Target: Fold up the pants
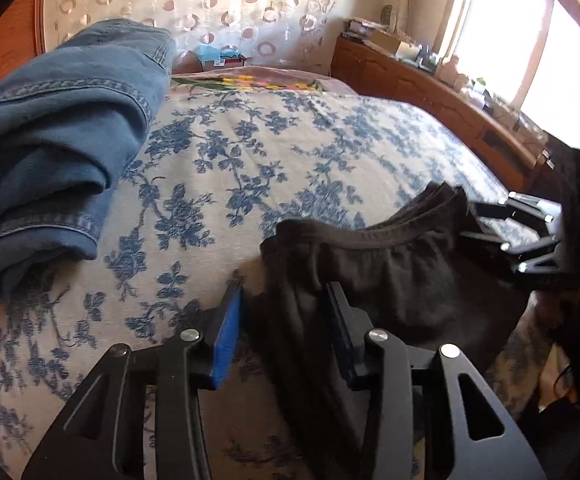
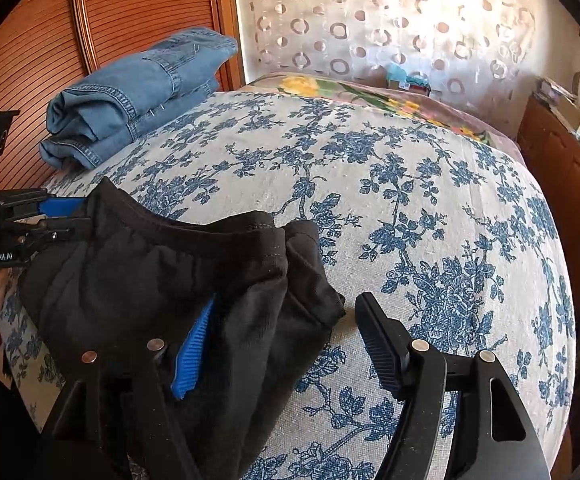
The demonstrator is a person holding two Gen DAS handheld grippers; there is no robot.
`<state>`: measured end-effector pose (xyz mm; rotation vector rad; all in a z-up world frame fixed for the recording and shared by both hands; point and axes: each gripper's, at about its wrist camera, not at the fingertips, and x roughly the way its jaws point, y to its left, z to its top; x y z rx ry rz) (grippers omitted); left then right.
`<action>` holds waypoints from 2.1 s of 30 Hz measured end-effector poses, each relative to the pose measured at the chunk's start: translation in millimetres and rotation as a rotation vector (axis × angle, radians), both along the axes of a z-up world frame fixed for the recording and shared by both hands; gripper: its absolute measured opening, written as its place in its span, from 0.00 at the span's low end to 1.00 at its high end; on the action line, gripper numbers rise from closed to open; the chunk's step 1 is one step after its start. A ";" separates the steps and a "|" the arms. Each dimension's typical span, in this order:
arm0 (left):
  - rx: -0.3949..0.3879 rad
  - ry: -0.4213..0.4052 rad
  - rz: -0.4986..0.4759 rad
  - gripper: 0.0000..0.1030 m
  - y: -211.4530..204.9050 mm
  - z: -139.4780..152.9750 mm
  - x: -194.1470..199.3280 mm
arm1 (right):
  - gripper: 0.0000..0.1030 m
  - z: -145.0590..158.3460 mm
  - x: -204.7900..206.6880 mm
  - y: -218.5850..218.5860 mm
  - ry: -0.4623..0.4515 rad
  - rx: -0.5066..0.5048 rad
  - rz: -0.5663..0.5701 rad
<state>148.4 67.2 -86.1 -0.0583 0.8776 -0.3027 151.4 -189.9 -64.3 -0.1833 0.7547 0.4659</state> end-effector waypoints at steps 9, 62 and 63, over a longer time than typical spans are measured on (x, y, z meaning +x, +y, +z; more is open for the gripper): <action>0.004 0.005 -0.013 0.40 -6.7 -2.9 1.2 | 0.39 1.3 -0.4 0.4 0.021 0.049 0.038; -0.033 -0.332 0.118 0.12 51.4 102.4 -8.7 | 0.13 121.0 18.7 59.8 -0.271 0.095 0.196; -0.030 -0.345 0.126 0.12 55.0 107.1 -7.0 | 0.13 127.5 22.9 64.0 -0.285 0.096 0.203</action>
